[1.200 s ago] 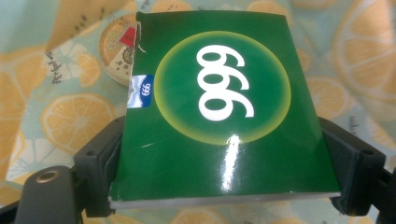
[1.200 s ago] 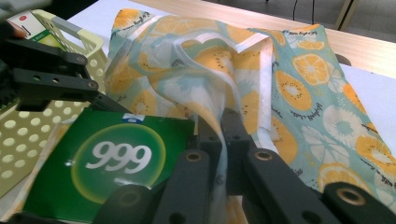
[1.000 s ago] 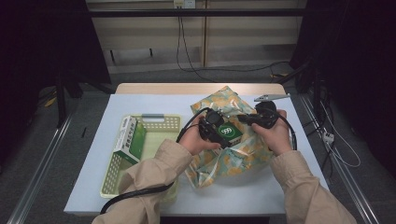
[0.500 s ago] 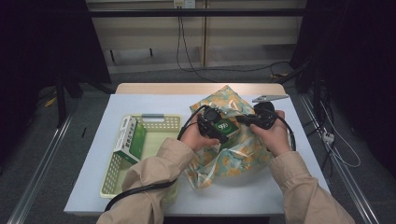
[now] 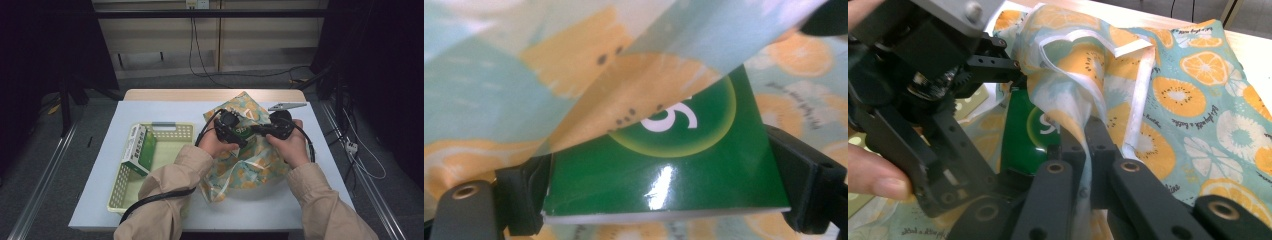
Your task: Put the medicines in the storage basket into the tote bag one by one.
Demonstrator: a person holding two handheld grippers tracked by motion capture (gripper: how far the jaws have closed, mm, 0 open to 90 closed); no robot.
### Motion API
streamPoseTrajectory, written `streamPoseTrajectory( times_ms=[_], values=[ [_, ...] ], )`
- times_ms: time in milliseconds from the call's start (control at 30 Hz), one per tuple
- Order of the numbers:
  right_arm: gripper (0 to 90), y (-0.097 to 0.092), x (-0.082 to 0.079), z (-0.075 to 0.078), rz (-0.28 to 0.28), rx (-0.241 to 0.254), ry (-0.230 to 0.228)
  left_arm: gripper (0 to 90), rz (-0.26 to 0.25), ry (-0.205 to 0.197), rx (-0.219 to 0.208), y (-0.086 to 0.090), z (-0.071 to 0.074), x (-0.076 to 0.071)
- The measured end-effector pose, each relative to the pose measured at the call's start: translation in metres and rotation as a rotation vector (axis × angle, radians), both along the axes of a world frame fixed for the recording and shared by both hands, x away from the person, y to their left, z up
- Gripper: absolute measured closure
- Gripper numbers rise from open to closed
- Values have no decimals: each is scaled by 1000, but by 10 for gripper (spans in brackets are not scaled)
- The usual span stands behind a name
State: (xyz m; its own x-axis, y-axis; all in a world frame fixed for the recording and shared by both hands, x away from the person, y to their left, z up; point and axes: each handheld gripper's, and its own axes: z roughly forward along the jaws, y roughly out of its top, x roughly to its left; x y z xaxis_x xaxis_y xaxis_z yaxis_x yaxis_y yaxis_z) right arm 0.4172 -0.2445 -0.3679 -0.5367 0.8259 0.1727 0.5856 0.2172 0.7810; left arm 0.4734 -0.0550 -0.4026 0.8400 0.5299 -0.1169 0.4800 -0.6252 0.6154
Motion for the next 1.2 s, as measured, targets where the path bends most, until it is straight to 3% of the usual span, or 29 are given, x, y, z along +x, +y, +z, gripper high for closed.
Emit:
streamPoseTrajectory(
  times_ms=[133, 267, 400, 500, 600, 633, 767, 1033, 1100, 1133, 1167, 1200],
  values=[
    [892, -2, -1, -4, -8, 0, 7, 102, -20, 29, -35, 9, 9, -8],
    [892, -4, -2, -8, -12, 0, 12, 90, -64, 33, -9, 22, 18, -19],
    [892, -5, -3, -11, -15, -3, 18, 100, -63, 57, -46, 41, 26, -27],
    [892, -5, -4, -13, -15, -8, 22, 102, -82, 45, -21, 55, 34, -34],
    [892, -5, -4, -14, -16, -11, 27, 104, -86, 34, -26, 67, 43, -40],
    [892, -5, -4, -14, -16, -12, 27, 104, -68, 39, -47, 71, 45, -43],
    [892, -3, -5, -13, -13, -17, 25, 104, -74, 29, -25, 87, 49, -44],
    [892, -3, -5, -14, -9, -22, 26, 114, -10, 28, -68, 122, 57, -47],
    [892, -2, -5, -14, -7, -23, 28, 114, 5, 25, -67, 132, 58, -46],
    [892, -2, -5, -14, -7, -22, 28, 114, 20, 3, -27, 136, 59, -46],
    [892, -2, -5, -14, -7, -22, 29, 114, 26, 23, -62, 141, 58, -46],
    [892, -2, -6, -14, -7, -23, 31, 114, 26, 27, -58, 145, 58, -45]
  ],
)
